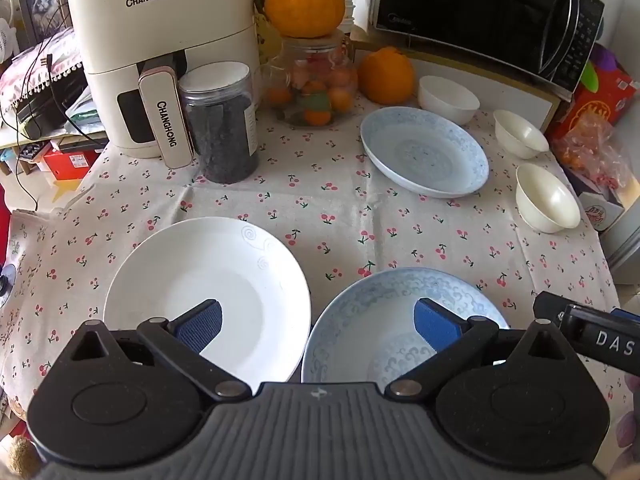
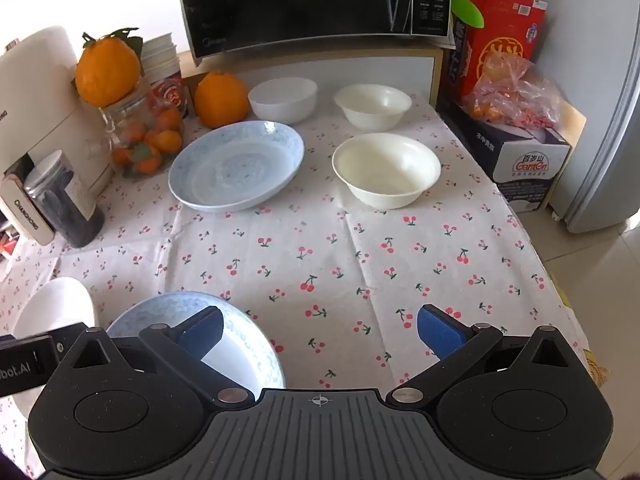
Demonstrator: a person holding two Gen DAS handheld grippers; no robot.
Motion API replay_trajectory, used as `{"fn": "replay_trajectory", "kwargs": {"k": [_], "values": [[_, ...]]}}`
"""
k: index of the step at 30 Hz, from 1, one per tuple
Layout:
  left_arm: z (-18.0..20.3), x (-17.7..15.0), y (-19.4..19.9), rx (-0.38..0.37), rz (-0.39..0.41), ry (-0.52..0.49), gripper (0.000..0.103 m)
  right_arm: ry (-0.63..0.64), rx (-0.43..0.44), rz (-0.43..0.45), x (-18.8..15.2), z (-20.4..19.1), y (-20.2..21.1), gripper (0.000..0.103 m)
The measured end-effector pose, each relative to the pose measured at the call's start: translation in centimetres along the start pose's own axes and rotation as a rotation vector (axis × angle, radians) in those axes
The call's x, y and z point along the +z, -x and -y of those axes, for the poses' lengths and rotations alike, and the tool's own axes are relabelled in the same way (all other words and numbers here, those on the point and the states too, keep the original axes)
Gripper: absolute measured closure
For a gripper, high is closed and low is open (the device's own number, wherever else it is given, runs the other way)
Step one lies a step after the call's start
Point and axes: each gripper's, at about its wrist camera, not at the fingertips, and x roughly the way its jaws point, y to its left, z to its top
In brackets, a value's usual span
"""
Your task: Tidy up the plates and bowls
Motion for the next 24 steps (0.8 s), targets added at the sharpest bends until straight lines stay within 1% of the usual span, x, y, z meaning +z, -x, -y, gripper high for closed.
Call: {"fn": "replay_trajectory", "kwargs": {"k": [8,24], "values": [[0.19,-0.16,0.24,0.002,0.013,0.005,0.000,-0.003,-0.003,0.000,0.06,0.16,0.18,0.000],[0.23,-0.24,0.11,-0.002,0.008,-0.007,0.000,-0.022,0.003,-0.003,-0.04,0.17,0.08,0.000]]}}
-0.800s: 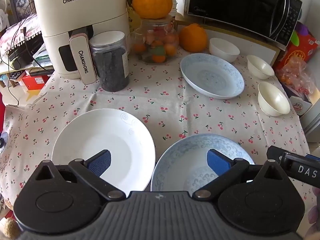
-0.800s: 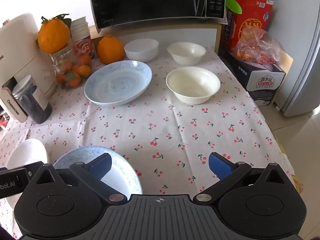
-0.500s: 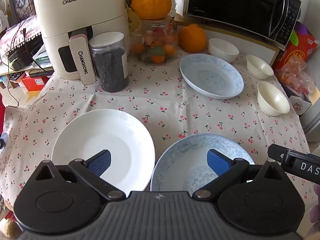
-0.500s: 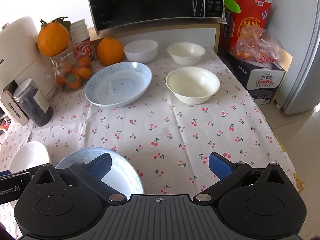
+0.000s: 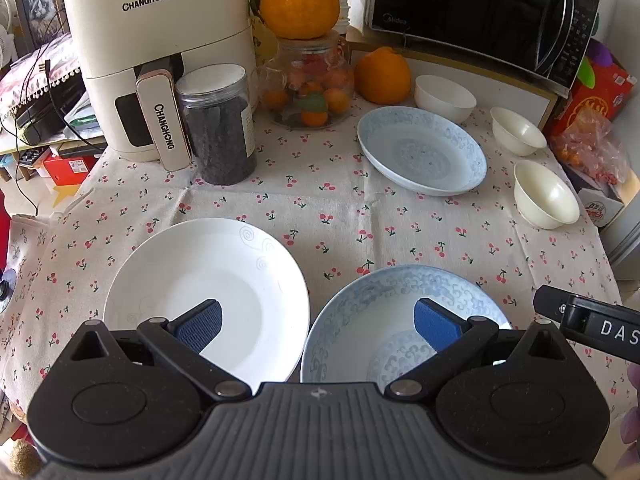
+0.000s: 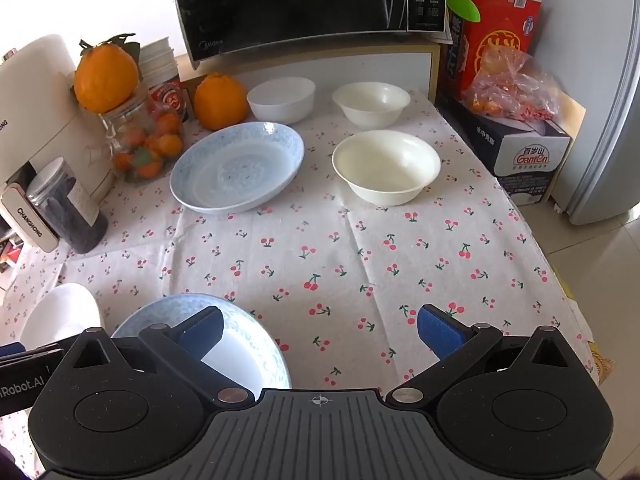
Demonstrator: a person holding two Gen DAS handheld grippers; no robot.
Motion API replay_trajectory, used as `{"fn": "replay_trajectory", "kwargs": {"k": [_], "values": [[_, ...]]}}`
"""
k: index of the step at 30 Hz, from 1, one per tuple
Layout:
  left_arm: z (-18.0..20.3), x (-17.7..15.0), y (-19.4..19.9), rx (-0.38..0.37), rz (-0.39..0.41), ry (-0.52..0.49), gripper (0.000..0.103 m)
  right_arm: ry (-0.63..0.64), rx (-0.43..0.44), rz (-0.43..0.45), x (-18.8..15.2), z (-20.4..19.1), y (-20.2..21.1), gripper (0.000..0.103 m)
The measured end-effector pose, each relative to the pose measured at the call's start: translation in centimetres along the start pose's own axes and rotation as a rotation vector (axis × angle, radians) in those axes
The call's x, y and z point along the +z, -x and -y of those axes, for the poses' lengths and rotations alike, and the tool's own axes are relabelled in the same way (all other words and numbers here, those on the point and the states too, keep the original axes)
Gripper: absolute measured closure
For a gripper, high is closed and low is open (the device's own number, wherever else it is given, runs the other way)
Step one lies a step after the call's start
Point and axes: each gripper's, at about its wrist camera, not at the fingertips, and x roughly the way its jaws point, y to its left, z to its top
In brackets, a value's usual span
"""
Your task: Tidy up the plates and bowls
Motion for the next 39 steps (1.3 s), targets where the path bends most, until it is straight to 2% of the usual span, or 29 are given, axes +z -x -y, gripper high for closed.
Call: {"fn": "replay_trajectory", "kwargs": {"k": [39], "values": [[0.65,-0.41,-0.16,0.003,-0.005,-0.031,0.000,-0.015,0.008,-0.006,0.02,0.13,-0.04,0.000]]}}
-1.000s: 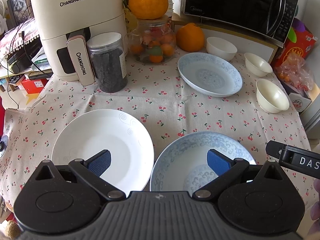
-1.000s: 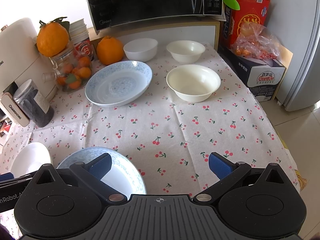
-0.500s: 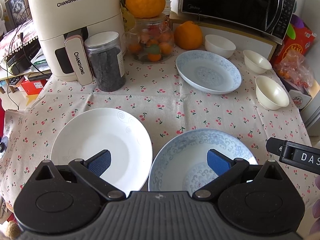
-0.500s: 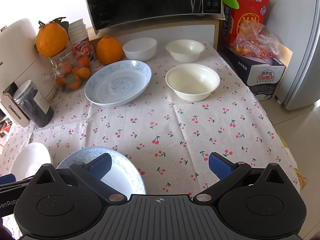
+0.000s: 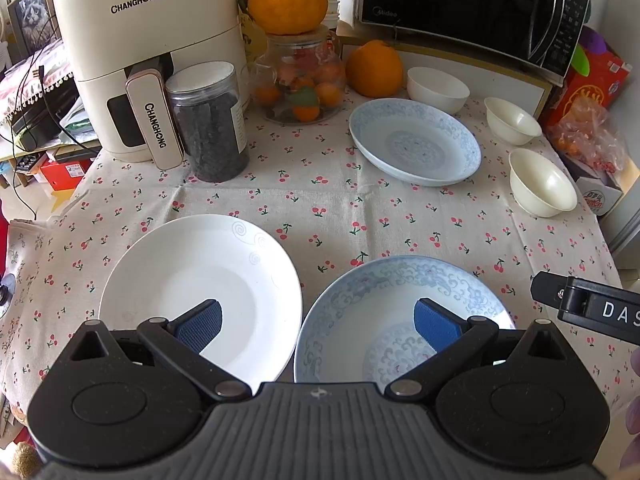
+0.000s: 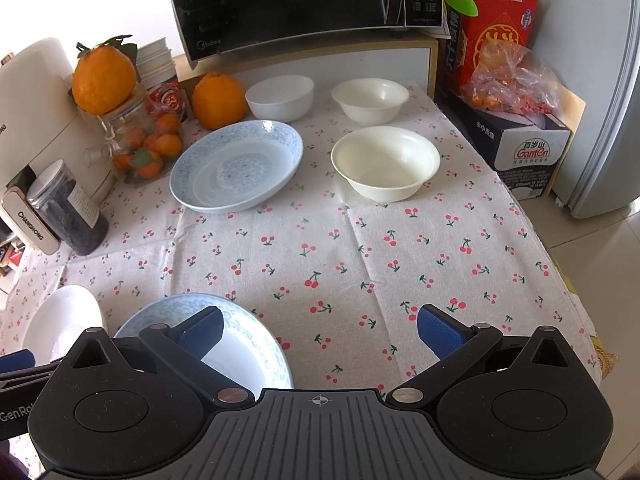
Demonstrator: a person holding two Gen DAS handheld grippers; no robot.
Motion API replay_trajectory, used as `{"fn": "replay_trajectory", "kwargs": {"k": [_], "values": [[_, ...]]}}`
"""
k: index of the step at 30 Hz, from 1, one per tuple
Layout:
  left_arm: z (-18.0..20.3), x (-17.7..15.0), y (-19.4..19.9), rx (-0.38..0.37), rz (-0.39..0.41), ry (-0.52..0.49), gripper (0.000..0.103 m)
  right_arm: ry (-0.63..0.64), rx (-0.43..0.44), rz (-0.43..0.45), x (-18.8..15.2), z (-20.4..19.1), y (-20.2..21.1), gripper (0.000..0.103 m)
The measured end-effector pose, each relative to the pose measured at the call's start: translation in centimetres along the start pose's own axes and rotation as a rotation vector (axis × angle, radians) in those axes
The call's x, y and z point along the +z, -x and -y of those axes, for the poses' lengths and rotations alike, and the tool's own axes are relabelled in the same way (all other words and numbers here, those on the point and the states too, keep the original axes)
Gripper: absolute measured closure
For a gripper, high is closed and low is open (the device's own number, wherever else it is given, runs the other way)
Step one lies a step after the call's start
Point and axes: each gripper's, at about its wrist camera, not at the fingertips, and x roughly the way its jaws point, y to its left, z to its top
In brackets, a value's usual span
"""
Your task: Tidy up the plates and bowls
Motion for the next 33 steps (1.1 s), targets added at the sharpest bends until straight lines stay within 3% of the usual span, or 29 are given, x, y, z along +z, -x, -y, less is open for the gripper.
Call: {"fn": "replay_trajectory", "kwargs": {"k": [33], "values": [[0.21,-0.26,-0.12,-0.001,-0.001,-0.013,0.000,-0.009,0.005,-0.010,-0.20,0.09,-0.24,0.000]]}}
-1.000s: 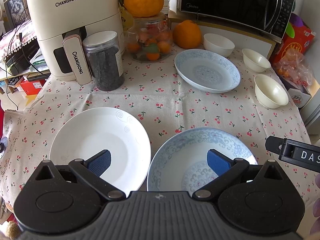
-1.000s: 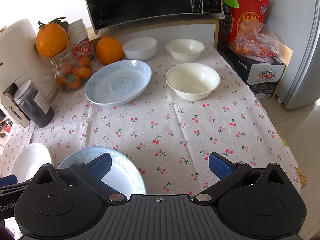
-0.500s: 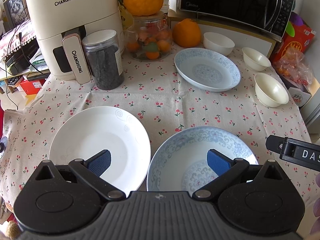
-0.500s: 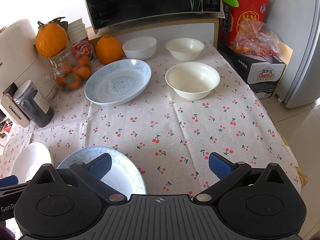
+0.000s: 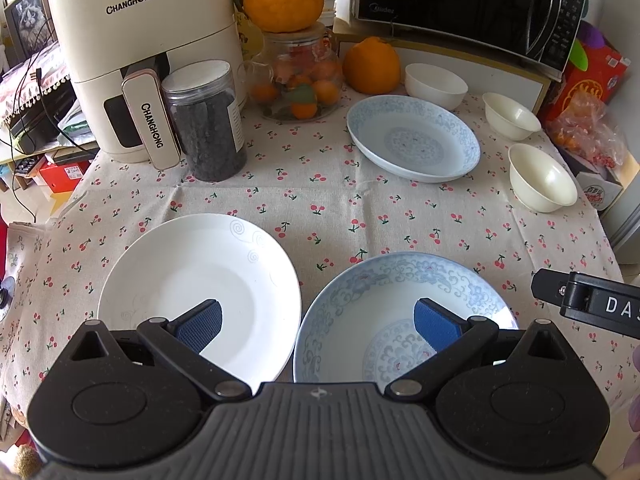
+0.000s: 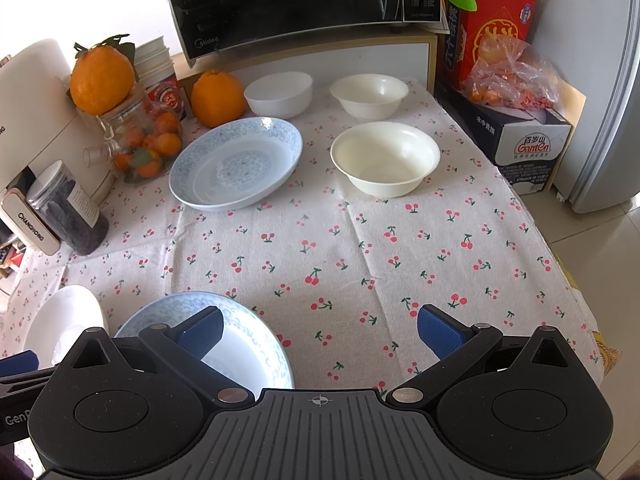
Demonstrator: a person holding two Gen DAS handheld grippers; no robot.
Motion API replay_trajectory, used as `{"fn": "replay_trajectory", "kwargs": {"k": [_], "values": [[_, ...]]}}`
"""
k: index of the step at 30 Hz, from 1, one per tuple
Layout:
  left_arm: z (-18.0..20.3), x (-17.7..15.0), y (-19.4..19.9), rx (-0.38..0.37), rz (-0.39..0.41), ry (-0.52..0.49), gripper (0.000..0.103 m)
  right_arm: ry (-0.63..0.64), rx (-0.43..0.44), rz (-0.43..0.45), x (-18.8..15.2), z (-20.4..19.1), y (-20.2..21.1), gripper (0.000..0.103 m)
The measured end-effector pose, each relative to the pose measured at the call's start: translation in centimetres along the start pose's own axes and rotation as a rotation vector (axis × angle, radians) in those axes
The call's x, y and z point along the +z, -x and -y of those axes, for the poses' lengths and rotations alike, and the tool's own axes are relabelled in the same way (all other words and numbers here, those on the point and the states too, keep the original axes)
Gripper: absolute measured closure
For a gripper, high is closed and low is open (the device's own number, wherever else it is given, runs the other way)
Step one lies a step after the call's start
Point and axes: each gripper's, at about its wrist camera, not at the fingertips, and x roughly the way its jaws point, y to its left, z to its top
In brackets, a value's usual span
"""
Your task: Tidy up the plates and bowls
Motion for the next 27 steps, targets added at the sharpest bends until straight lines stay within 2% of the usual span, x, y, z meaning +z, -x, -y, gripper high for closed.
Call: {"fn": "replay_trajectory", "kwargs": {"k": [10,16,25,27], "values": [[-0.4,0.4,-0.4,-0.079,-0.021,-0.021,0.001,0.031,0.040,0.008,0.2,-0.2,0.2,0.000],[-1.6,0.2,-0.2,-0.155,-0.035,0.003,0.008,0.112,0.104,-0.003,0.7,-0.4,0.0,0.000],[-3.3,-1.3,-0.3,-0.313,-0.139,0.078,0.022,0.036,0.345,-0.087,0.8,1.6,-1.4,0.000],[-3.5,-1.8,-0.5,-0.337,-0.162,0.096,0.028,0.001,0.399,-0.116,0.5,2.1,-1.9,0.000]]}}
